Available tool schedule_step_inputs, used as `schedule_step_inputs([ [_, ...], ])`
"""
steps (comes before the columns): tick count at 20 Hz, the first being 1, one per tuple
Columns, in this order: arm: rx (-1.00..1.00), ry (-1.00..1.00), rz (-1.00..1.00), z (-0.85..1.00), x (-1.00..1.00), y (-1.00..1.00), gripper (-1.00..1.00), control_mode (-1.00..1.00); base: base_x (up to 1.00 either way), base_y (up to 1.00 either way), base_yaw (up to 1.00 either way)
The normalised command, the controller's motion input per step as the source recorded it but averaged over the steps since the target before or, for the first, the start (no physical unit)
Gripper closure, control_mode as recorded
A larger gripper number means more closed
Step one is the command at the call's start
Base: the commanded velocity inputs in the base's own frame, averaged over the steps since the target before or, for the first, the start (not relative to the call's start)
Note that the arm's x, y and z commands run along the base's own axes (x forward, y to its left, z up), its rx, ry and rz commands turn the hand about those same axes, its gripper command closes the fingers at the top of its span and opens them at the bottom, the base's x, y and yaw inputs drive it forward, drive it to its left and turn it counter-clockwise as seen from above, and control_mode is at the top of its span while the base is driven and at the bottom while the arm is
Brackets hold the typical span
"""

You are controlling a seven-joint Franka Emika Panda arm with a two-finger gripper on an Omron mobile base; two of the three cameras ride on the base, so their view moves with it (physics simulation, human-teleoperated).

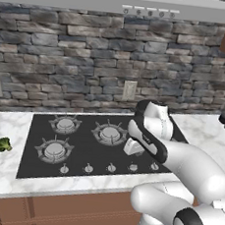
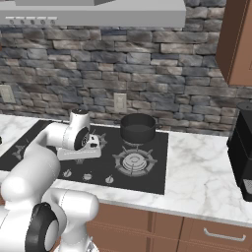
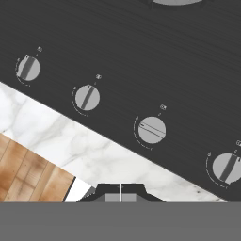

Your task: Turn on the burner for the pot on the stove. Wait thirty seconds for the pot to heat up. Then add the broccoli to the pot.

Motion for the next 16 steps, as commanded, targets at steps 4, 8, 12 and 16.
schedule_step_inputs([
  [4, 0.0, 0.0, 0.0, 0.0, 0.0, 0.0, 1.0, -1.0, 0.0, 0.0, 0.0],
  [8, 0.0, -0.01, -0.01, 0.04, -0.01, 0.01, 1.0, -1.0, 0.0, 0.0, 0.0],
  [12, 0.01, 0.0, -0.03, 0.55, -0.01, 0.0, 1.0, -1.0, 0.0, 0.0, 0.0],
  [16, 0.01, -0.04, -0.05, 0.72, -0.13, 0.32, 1.0, -1.0, 0.0, 0.0, 0.0],
])
